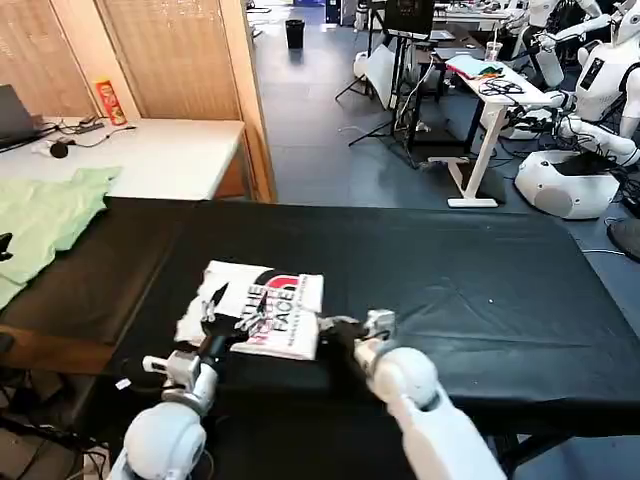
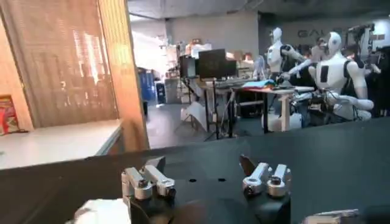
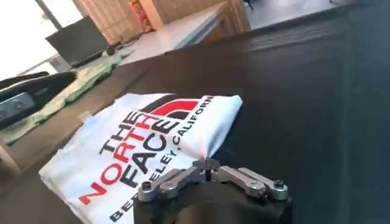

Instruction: Fold and organize the clothes.

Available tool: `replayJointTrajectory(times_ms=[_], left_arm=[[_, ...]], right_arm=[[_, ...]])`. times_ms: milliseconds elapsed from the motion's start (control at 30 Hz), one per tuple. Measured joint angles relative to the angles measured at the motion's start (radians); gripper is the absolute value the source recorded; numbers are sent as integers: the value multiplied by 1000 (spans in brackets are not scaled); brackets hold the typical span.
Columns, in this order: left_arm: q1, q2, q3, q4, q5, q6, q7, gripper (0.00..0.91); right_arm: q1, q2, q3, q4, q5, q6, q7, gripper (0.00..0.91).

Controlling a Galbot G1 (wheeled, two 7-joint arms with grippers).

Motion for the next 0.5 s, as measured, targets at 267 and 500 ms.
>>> replayJointTrajectory(times_ms=[267,500], left_arm=[[-2,4,-4,17,-13,6,0,878],[19,7,-24,20,-83,-25,-11,878]], right_arm=[[-74,-199,98,96,-39,37,-79,878],[-144,-281,110,175,-229,152,-127,878]])
